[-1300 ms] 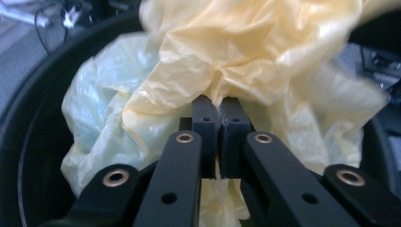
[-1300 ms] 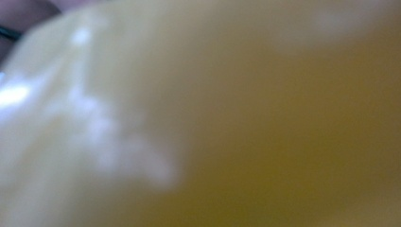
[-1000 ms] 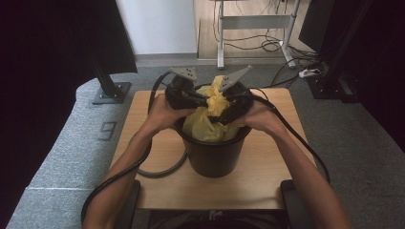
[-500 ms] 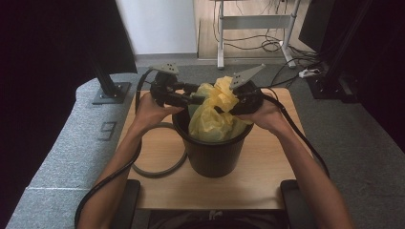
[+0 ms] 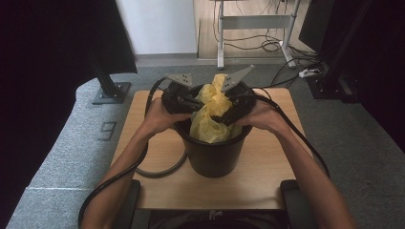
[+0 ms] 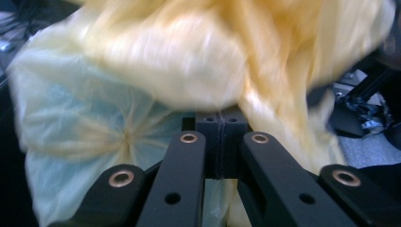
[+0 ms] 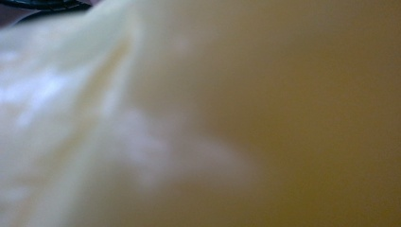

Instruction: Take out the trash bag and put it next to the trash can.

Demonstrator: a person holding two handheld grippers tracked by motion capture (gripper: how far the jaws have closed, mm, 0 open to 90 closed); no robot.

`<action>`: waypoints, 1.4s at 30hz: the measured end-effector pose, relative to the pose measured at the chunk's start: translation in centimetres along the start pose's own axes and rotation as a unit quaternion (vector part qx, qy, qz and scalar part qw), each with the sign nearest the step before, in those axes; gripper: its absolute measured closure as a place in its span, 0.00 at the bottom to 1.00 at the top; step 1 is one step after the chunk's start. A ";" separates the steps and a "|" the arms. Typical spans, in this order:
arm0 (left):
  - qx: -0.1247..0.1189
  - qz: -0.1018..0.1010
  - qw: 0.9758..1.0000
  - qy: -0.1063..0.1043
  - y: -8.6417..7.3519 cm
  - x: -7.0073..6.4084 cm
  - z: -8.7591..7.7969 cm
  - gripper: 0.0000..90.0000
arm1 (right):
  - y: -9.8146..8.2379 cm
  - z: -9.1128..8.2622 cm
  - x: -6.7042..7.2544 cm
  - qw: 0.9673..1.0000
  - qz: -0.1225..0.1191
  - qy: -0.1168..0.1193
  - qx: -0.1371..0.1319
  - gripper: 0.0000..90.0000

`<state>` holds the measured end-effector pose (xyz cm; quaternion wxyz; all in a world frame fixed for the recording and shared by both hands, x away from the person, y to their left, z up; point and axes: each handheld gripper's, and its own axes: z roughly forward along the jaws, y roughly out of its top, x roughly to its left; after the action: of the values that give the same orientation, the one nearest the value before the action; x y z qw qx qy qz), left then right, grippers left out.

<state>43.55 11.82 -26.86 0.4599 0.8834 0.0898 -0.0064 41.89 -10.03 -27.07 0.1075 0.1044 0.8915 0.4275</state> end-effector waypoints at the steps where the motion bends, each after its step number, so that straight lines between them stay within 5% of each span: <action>1: -0.003 0.002 1.000 -0.002 0.2 -0.1 0.1 1.00 | 0.1 0.3 0.2 1.000 -0.003 0.000 0.003 0.17; 5: -0.022 -0.002 1.000 -0.012 0.8 -0.3 0.4 1.00 | 0.5 1.0 0.3 1.000 -0.007 -0.005 0.016 0.25; 9: -0.030 -0.010 0.999 -0.008 0.8 -0.2 0.3 0.99 | 0.5 1.2 0.5 1.000 -0.015 -0.004 0.024 0.63; 13: -0.041 -0.030 0.999 0.013 0.2 0.2 -1.0 0.72 | -0.1 1.2 0.1 0.999 -0.005 -0.004 0.038 0.82; 17: -0.035 -0.038 0.998 0.043 -0.4 0.2 -2.3 0.41 | -0.4 1.1 -0.4 0.999 0.003 -0.004 0.042 0.84; 20: -0.032 -0.043 0.996 0.077 -1.3 0.3 -3.1 0.28 | -0.2 0.8 -0.7 0.999 0.012 0.000 0.035 0.84; 30: -0.039 -0.069 0.991 0.111 -4.5 1.1 -5.7 0.15 | 1.0 -1.1 -2.0 0.999 0.030 -0.004 0.029 0.83; 42: -0.025 -0.106 0.976 0.188 -8.7 1.2 -8.0 0.00 | 3.0 -3.2 -2.9 0.999 0.035 -0.023 0.028 0.82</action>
<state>42.75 23.39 -29.48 0.4533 0.8425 0.2682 0.1131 44.05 -11.36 -22.48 0.1096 0.1483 0.8964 0.4030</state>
